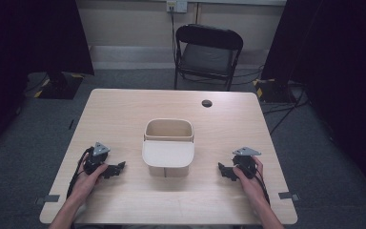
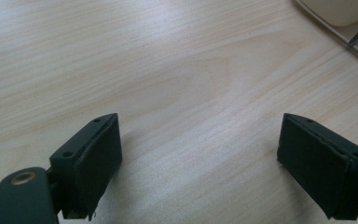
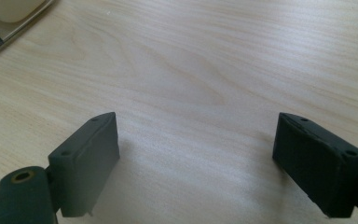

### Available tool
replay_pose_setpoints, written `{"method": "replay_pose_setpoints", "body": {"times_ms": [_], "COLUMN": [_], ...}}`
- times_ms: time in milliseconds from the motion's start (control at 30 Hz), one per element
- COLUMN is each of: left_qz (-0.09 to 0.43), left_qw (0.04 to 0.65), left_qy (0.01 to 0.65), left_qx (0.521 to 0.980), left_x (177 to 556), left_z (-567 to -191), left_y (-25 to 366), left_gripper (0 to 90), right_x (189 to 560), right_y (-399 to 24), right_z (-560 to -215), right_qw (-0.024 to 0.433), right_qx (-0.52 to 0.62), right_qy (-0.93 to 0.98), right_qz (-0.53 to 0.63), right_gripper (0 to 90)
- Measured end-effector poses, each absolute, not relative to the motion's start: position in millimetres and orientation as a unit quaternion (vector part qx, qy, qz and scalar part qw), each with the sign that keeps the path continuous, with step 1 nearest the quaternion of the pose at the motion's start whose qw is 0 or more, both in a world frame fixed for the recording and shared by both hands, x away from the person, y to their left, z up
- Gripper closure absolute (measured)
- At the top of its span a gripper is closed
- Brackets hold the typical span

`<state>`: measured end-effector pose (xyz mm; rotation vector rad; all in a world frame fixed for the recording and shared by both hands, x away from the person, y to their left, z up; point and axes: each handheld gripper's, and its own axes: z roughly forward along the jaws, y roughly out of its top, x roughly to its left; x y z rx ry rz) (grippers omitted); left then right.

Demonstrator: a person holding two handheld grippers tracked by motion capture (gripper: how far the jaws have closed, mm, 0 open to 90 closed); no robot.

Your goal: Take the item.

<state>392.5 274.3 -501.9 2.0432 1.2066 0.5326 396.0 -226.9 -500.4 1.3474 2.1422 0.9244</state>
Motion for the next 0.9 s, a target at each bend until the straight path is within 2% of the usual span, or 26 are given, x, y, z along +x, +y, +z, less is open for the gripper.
{"method": "replay_pose_setpoints", "body": {"times_ms": [900], "left_qz": [0.205], "left_qw": [0.347], "left_qy": [0.465], "left_qx": [0.788], "left_x": [393], "left_z": [-502], "left_y": [274], "left_gripper": [13.1], "right_x": [386], "right_y": [-216], "right_z": [-489], "right_qw": [0.206], "right_qx": [0.458], "right_qy": [0.781], "right_qz": [0.371], "right_gripper": [14.4]}}
